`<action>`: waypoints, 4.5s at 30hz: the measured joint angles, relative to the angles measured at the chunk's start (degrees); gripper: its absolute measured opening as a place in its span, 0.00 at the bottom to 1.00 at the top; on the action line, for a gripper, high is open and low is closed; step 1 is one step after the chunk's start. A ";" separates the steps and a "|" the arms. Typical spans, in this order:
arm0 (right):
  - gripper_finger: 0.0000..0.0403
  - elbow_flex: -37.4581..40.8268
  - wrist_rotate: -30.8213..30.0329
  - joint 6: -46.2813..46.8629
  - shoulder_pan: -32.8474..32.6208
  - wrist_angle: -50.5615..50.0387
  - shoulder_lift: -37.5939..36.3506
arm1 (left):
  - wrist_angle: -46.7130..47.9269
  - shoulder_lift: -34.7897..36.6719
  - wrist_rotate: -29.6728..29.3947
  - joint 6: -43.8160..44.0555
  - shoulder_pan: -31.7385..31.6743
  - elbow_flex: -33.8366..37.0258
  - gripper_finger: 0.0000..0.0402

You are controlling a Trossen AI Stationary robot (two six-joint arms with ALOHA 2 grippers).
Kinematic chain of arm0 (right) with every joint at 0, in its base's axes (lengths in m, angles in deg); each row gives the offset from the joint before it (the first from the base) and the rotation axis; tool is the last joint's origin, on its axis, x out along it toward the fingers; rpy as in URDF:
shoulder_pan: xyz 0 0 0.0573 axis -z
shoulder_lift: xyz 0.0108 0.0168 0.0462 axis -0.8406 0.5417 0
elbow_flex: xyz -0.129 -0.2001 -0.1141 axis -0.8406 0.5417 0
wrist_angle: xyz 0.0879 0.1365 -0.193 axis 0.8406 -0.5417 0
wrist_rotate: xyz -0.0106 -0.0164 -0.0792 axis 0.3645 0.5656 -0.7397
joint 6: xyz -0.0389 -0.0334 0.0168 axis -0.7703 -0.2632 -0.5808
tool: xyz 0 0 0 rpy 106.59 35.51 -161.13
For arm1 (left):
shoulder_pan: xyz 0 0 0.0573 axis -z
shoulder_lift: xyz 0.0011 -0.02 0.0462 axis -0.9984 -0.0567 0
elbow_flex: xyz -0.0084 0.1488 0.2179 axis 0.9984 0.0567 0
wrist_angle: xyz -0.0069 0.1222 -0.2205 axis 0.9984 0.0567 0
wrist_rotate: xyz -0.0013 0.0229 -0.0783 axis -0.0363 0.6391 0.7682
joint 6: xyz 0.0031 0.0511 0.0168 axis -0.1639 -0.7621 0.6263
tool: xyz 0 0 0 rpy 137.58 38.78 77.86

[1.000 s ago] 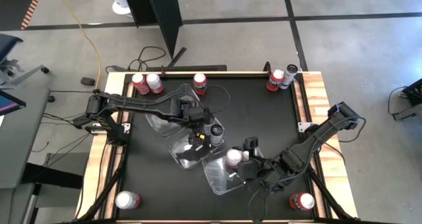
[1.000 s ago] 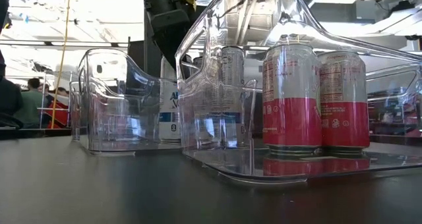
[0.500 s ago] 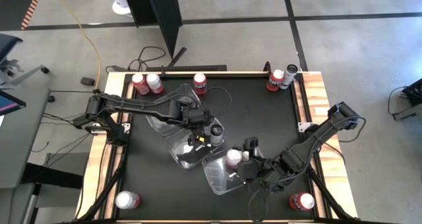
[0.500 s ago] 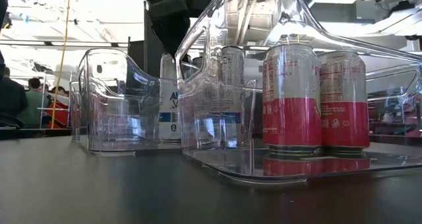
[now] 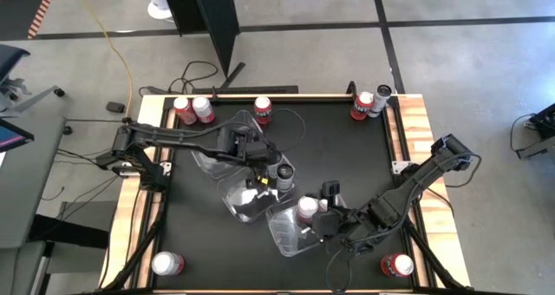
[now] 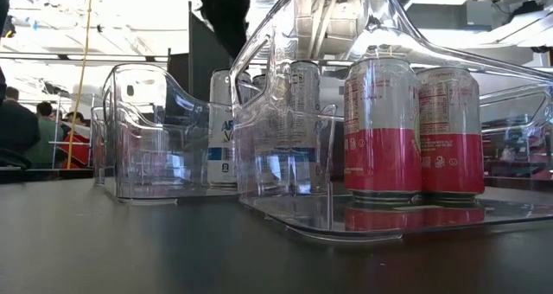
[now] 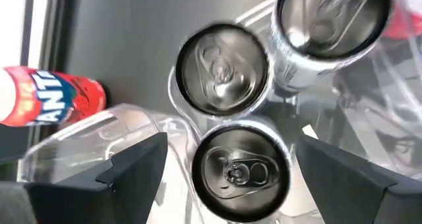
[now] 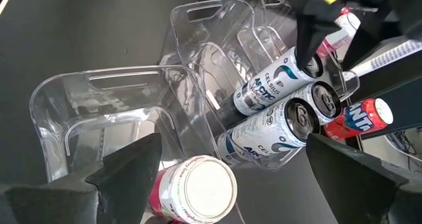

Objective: Sort soda cans
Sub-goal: Put the bottom pink soda can in the bottom right transparent bin

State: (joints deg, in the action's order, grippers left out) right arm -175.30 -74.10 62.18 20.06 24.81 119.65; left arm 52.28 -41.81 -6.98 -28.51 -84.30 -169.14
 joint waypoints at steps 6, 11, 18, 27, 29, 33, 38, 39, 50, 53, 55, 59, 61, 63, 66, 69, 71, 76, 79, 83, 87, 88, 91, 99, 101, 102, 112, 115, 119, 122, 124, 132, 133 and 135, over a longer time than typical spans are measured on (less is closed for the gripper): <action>0.98 -0.01 0.03 0.12 0.00 -0.01 0.00 | 3.83 0.00 -1.06 1.04 1.51 -4.77 0.82; 0.98 0.01 0.15 0.15 0.00 -0.03 0.00 | 10.26 0.49 -3.54 4.07 3.82 -10.41 0.82; 0.98 0.00 0.38 0.19 0.00 -0.08 -0.02 | 14.73 6.54 -4.61 7.62 10.68 -13.22 0.79; 0.98 -0.01 0.37 0.19 0.03 0.05 -0.02 | 25.25 11.66 -3.49 25.42 25.78 -13.24 0.77; 0.98 -0.01 0.38 0.19 0.04 0.34 -0.02 | 27.87 11.20 -0.77 30.20 29.63 -12.99 0.77; 0.98 -0.01 0.36 0.86 0.04 0.63 -0.02 | 28.78 11.13 5.14 38.99 37.09 -9.45 0.77; 0.98 0.00 0.36 1.17 0.11 1.52 -0.02 | 27.89 11.06 7.88 51.66 46.04 -3.70 0.77; 0.98 -0.01 0.36 1.15 0.13 1.77 -0.02 | 27.59 11.06 8.36 54.58 47.68 -2.51 0.78; 0.98 -0.01 0.31 0.69 0.93 2.24 -0.02 | 19.07 11.04 15.81 81.10 59.40 8.58 0.86; 0.98 -0.01 0.28 0.06 1.09 2.33 -0.02 | 15.70 11.04 15.73 84.76 61.02 10.16 0.86; 0.98 -0.01 0.28 -0.34 1.31 2.63 -0.01 | 14.39 11.04 15.68 87.22 62.14 11.48 0.86; 0.98 -0.01 0.23 -1.30 1.36 2.93 -0.02 | 10.66 11.04 16.29 90.78 63.96 13.87 0.86; 0.98 -0.01 0.18 -1.72 1.37 3.58 -0.02 | 9.75 11.04 17.48 92.40 64.49 14.91 0.86; 0.98 -0.01 0.18 -2.22 1.67 3.94 -0.02 | 10.15 11.04 17.72 93.71 64.83 15.53 0.86; 0.98 -0.01 0.18 -3.04 1.93 5.04 -0.02 | 10.70 10.42 17.80 94.17 65.08 15.59 0.86; 0.98 -0.01 0.18 -3.32 2.11 5.46 -0.02 | 10.29 9.17 17.97 93.78 65.08 15.65 0.86; 0.98 -0.01 0.18 -3.42 2.39 5.56 -0.02 | 9.68 8.37 18.24 93.69 65.08 15.57 0.86; 0.98 -0.01 0.20 -3.44 2.57 5.59 -0.02 | 10.05 6.48 18.65 92.76 65.10 15.46 0.86; 0.98 -0.01 0.18 -3.42 2.80 5.90 -0.02 | 10.51 5.18 18.88 92.13 65.10 15.44 0.86; 0.98 -0.01 0.18 -3.42 2.80 6.12 -0.02 | 10.31 3.73 19.15 91.48 65.10 15.41 0.86; 0.98 -0.01 0.20 -3.42 2.80 6.49 -0.02 | 9.97 2.26 19.23 90.39 65.10 15.41 0.86; 0.98 -0.01 0.20 -3.42 2.80 6.52 -0.02 | 9.96 1.80 19.32 89.86 65.10 15.41 0.86; 0.98 -0.01 0.20 -3.42 2.80 6.49 -0.02 | 9.87 0.54 20.17 88.22 65.08 15.41 0.86; 0.98 -0.01 0.23 -3.40 2.80 6.62 -0.02 | 9.61 -2.09 21.08 85.04 65.08 15.35 0.86; 0.98 -0.01 0.23 -3.40 2.80 6.64 -0.02 | 9.37 -2.85 21.30 84.06 65.08 15.35 0.86; 0.98 -0.01 0.23 -3.41 2.80 6.72 -0.02 | 9.17 -3.20 21.40 83.50 65.08 15.35 0.86; 0.98 -0.01 0.25 -3.46 2.80 7.56 -0.02 | 6.84 -5.61 21.60 80.25 65.05 15.20 0.81; 0.98 -0.01 0.27 -3.48 2.80 7.62 -0.02 | 6.74 -5.63 21.58 79.66 65.05 15.20 0.78; 0.98 -0.01 0.27 -3.54 2.80 7.69 -0.02 | 6.73 -5.66 21.55 79.00 64.97 15.20 0.77; 0.98 -0.01 0.27 -3.61 2.80 7.69 -0.02 | 6.73 -5.66 21.23 78.74 64.66 15.20 0.76; 0.98 -0.01 0.27 -3.79 2.80 7.69 -0.02 | 6.72 -5.68 20.84 77.86 64.36 15.21 0.76; 0.98 -0.01 0.27 -3.94 2.80 7.69 -0.02 | 6.79 -5.70 18.42 70.08 59.76 15.26 0.75; 0.98 -0.01 0.27 -3.95 2.80 7.69 -0.02 | 6.77 -5.70 18.20 68.57 58.94 15.26 0.75; 0.98 -0.01 0.27 -4.05 2.80 7.68 -0.02 | 6.77 -5.70 17.82 65.29 57.28 15.26 0.75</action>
State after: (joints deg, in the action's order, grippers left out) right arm -175.30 -73.83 58.13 22.85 32.49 119.63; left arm 59.05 -47.51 10.83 36.79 -27.02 -153.88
